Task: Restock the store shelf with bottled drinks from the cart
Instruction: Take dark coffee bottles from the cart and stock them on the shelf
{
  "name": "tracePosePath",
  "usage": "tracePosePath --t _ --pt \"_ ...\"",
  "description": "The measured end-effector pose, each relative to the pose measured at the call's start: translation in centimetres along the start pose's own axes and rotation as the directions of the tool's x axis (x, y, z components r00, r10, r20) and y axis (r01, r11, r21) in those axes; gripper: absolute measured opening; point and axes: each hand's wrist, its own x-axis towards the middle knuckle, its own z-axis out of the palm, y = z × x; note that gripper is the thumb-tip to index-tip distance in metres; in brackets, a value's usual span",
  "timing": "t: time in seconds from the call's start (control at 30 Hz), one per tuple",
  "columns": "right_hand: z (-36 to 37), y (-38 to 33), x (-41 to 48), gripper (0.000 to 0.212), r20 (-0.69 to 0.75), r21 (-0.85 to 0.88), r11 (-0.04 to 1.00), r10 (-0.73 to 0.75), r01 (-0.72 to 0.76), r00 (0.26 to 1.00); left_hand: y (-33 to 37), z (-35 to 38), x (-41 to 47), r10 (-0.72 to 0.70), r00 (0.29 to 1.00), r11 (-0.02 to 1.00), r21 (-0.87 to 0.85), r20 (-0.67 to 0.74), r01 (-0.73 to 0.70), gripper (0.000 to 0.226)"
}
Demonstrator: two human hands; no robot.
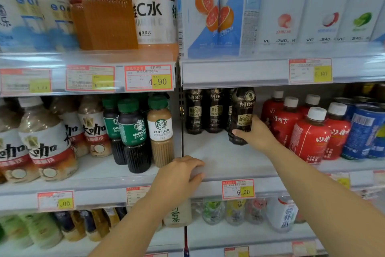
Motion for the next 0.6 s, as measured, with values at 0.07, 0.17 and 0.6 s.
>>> tracePosePath --t 0.07,0.17,0.6 --pt "0.3 -0.1 0.4 0.056 0.024 0.023 1.0 0.006 -0.007 1.0 0.0 0.1 -0.1 0.003 1.0 1.0 0.004 -0.006 -0.003 0.034" --pt "0.6 0.1 1.1 0.057 0.022 0.037 0.999 0.026 -0.027 0.999 0.2 0.0 0.1 0.016 1.0 1.0 0.009 -0.016 -0.016 0.033" --pt "1.9 -3.7 -10.7 0.047 -0.194 -0.147 0.957 -0.276 0.25 0.941 1.1 -0.8 -3.5 0.194 0.936 0.98 0.018 -0.295 -0.197 0.024"
